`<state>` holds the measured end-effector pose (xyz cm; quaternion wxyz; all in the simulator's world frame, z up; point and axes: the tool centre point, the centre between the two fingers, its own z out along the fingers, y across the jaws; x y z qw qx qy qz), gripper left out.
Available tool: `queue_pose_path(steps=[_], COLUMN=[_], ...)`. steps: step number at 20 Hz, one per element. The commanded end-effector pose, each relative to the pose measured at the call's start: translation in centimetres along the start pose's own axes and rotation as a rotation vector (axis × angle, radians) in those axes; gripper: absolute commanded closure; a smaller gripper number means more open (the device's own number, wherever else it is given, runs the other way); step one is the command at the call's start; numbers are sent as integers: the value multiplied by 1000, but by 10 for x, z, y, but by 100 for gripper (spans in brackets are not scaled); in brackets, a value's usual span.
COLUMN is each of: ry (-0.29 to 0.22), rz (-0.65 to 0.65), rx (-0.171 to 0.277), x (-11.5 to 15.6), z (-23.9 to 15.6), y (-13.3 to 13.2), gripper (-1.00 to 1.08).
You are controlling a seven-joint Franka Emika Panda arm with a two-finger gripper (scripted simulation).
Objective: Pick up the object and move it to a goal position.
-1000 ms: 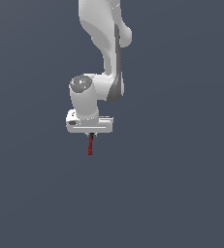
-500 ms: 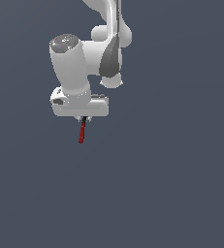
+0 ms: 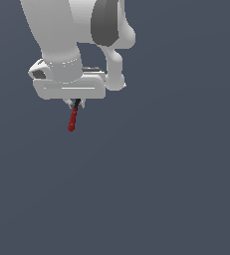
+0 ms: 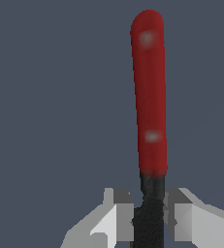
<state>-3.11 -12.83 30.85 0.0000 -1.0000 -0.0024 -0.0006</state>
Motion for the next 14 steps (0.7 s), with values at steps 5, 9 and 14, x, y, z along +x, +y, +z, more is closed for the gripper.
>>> queue_pose_path(steps=[5, 9, 14], ry=[-1, -1, -1], rz=[-1, -1, -1], rx=[0, 0, 0], x=[3, 5, 6], z=[-40, -52, -57], y=[6, 8, 9], gripper=[108, 108, 108])
